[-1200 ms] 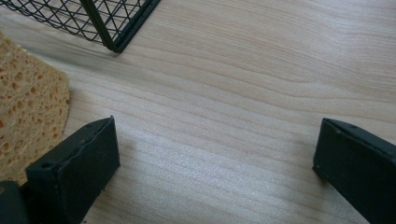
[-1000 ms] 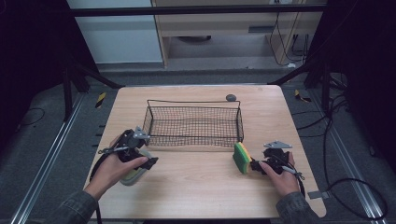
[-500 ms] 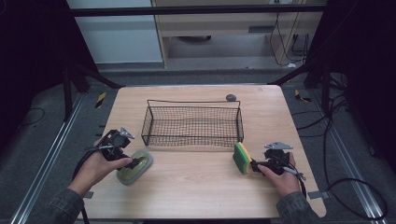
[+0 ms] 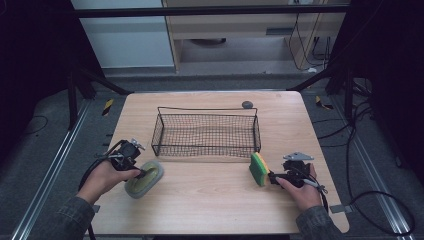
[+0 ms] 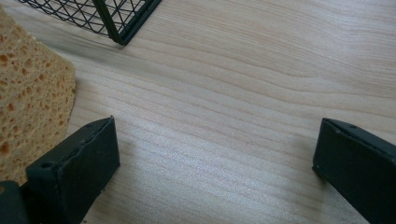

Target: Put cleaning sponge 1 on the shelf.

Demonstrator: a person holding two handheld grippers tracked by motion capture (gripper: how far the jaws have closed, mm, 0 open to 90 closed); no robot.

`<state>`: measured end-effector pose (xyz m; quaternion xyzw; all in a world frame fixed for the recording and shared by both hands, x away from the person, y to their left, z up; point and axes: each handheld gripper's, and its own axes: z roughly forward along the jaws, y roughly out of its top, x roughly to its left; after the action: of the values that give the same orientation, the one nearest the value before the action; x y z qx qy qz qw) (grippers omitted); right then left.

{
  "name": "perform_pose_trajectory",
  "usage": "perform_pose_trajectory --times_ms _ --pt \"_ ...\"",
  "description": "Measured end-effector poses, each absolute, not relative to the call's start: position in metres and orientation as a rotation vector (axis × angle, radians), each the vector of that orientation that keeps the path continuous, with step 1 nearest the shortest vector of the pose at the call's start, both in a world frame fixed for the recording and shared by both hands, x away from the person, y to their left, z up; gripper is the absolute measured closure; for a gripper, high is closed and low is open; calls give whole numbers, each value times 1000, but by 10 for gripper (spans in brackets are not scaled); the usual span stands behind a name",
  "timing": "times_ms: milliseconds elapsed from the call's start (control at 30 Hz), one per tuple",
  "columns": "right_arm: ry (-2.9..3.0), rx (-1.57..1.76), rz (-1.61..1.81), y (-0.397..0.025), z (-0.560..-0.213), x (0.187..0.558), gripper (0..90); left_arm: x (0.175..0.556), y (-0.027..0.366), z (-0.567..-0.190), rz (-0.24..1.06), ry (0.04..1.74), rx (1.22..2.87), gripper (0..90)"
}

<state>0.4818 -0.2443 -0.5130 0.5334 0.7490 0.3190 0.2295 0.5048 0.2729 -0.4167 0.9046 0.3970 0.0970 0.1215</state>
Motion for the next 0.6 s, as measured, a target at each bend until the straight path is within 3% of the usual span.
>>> perform_pose_trajectory --times_ms 267,600 --pt "2063 1468 875 -244 -513 482 7 511 268 -425 224 1150 2680 551" --pt "2064 1468 874 -244 -513 482 7 514 263 -429 183 1134 2712 623"
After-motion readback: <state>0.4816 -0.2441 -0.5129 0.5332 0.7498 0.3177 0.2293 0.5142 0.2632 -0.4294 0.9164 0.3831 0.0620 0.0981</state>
